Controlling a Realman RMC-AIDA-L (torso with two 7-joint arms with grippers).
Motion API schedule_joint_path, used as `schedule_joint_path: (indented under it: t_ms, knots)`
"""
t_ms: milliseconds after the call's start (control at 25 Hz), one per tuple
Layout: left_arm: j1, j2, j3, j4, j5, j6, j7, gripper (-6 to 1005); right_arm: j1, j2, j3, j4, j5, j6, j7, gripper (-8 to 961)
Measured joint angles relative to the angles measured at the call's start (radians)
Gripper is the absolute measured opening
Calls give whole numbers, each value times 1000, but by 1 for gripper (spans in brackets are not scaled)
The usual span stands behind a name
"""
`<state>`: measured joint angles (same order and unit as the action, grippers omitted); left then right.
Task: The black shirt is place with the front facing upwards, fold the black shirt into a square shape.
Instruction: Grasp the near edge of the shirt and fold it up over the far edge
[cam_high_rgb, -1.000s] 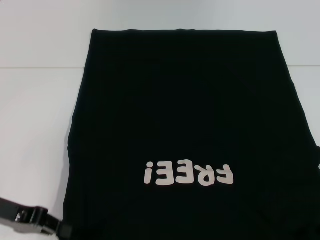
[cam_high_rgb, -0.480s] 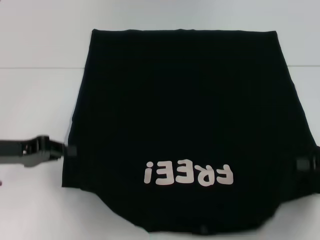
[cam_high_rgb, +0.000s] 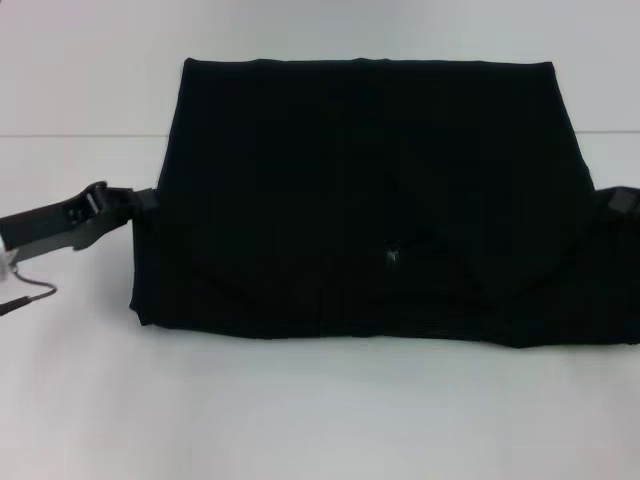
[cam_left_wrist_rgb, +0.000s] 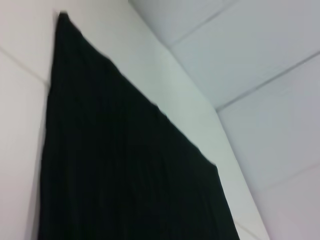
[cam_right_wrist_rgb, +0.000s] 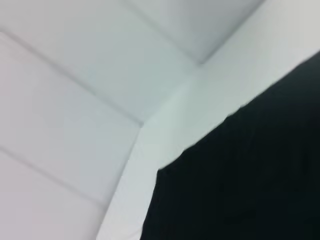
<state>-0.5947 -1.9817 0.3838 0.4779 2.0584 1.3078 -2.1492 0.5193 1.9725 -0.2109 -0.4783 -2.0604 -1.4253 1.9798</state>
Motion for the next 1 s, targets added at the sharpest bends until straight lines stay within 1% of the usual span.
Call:
schedule_joint_path:
  t_ms: [80, 240, 320, 400, 480, 560, 600, 720, 920, 1000]
  knots:
    - [-14, -23, 0, -3, -8, -62, 30, 2, 13, 25, -3, 1, 25, 63, -40, 81]
    - [-35, -63, 0, -3, -29, -157, 86, 2, 47, 71, -7, 7, 41, 208, -120, 82]
    - [-42, -79, 0, -4, -55, -202, 117, 2, 64, 88, -7, 16, 42, 271, -163, 82]
    - [-45, -90, 0, -4, -100, -243, 147, 1, 77, 102, -6, 25, 52, 318, -204, 82]
    - [-52, -98, 2, -5, -156, -271, 183, 1, 82, 108, -5, 28, 75, 340, -238, 82]
    - [-55, -100, 3, -5, -170, -279, 195, 1, 84, 112, -6, 33, 117, 352, -271, 83]
    - [-73, -107, 6, -6, -201, -312, 228, 1, 84, 112, -7, 38, 133, 356, -283, 83]
    - [-87, -116, 7, -6, -204, -344, 249, 1, 89, 112, -7, 62, 173, 376, -326, 83]
    - [-117, -145, 9, -12, -205, -435, 310, 1, 113, 113, -8, 94, 185, 452, -390, 84]
    - [-129, -153, 9, -14, -206, -466, 332, 1, 123, 113, -8, 110, 195, 482, -425, 84]
